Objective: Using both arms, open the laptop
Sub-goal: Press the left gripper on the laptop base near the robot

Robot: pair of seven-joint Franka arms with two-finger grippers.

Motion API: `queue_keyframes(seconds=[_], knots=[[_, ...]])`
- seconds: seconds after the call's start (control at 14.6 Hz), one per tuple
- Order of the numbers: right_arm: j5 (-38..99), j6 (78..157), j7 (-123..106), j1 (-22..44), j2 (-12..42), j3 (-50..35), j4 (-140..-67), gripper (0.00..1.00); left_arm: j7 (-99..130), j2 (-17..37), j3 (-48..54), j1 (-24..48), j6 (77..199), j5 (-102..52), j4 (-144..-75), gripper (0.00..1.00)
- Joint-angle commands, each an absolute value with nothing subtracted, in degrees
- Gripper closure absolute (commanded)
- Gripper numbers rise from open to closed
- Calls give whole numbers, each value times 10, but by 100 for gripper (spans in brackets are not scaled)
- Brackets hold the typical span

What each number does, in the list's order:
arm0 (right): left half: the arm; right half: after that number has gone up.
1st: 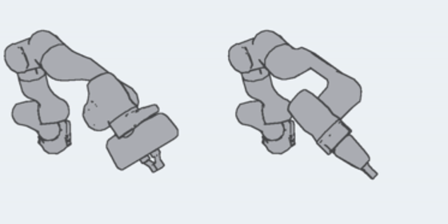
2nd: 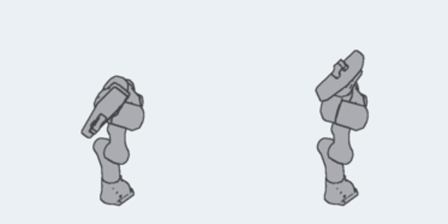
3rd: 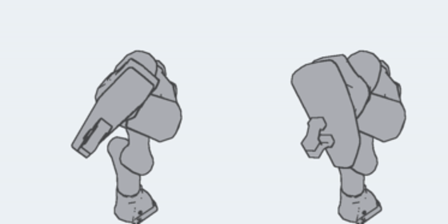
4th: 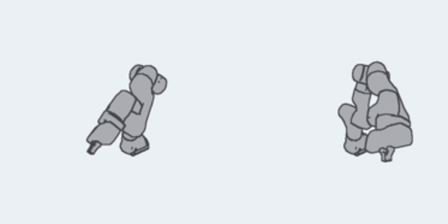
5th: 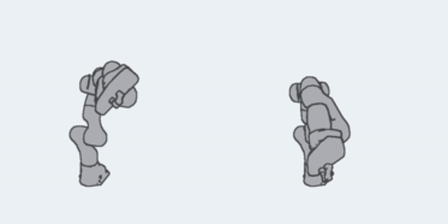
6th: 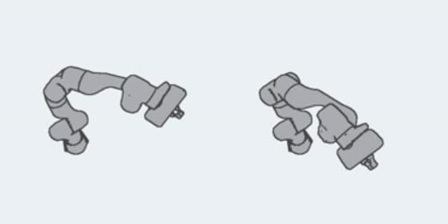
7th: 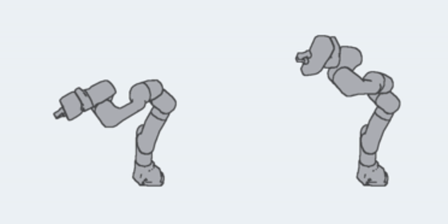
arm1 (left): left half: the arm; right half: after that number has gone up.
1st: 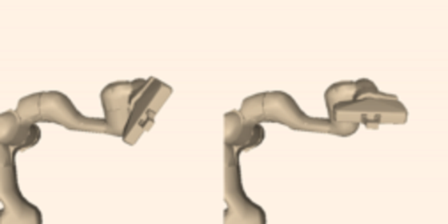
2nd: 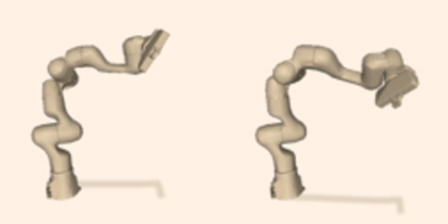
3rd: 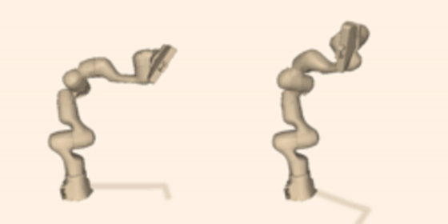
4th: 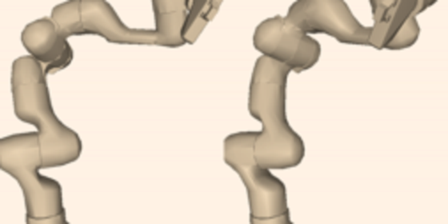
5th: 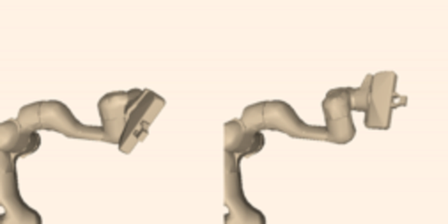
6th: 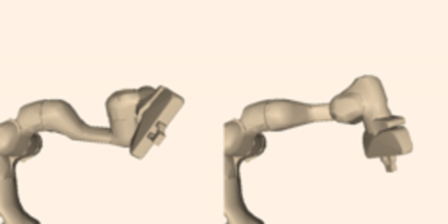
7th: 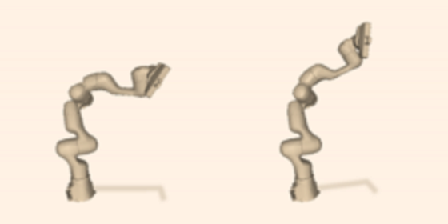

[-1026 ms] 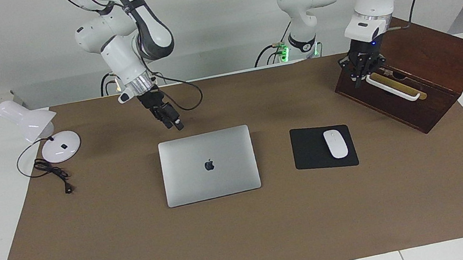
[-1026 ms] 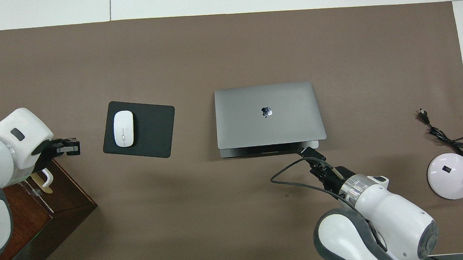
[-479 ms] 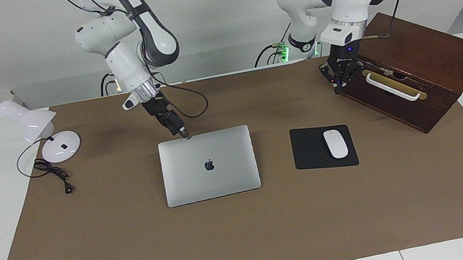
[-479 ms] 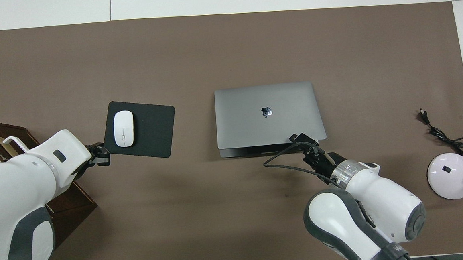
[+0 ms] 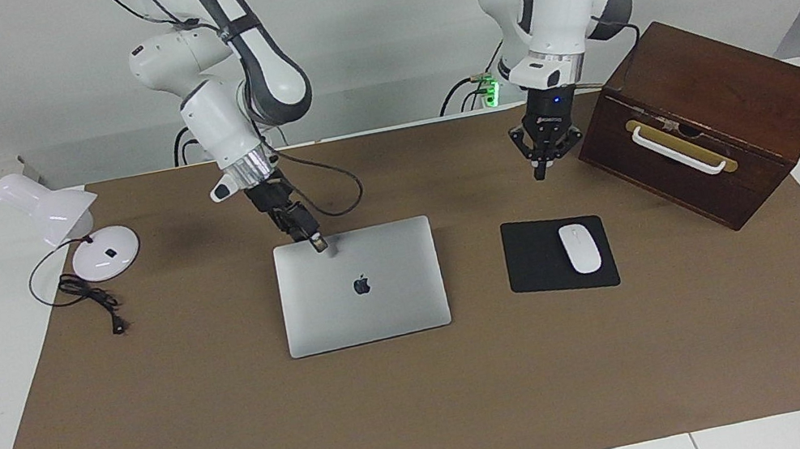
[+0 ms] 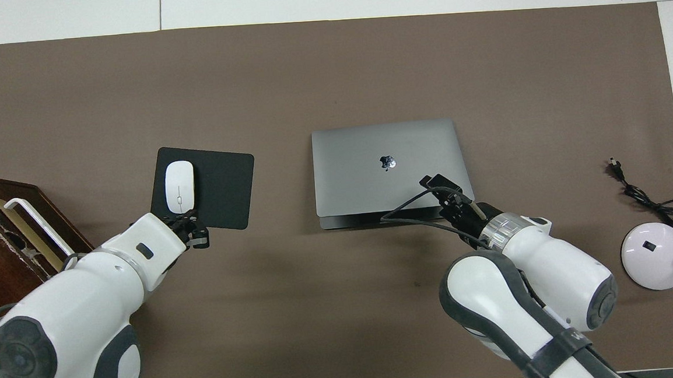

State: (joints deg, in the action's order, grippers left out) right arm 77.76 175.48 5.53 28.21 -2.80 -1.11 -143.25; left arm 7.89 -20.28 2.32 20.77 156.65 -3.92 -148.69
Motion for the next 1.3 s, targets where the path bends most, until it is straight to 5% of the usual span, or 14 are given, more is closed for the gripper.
queue_keyframes(seconds=[0.0, 0.48, 1.23], knots=[[798, 1760, 24, 272, -16, -15, -1420, 0, 113, -186, 17, 251, 1651, -47, -1520, 100], [799, 1759, 13, 266, -16, -16, -1421, 0, 139, -65, 16, 331, 1850, -48, -1536, 100], [799, 1757, 6, 265, -16, -15, -1421, 0, 139, 34, 15, 419, 2006, -60, -1537, 100]])
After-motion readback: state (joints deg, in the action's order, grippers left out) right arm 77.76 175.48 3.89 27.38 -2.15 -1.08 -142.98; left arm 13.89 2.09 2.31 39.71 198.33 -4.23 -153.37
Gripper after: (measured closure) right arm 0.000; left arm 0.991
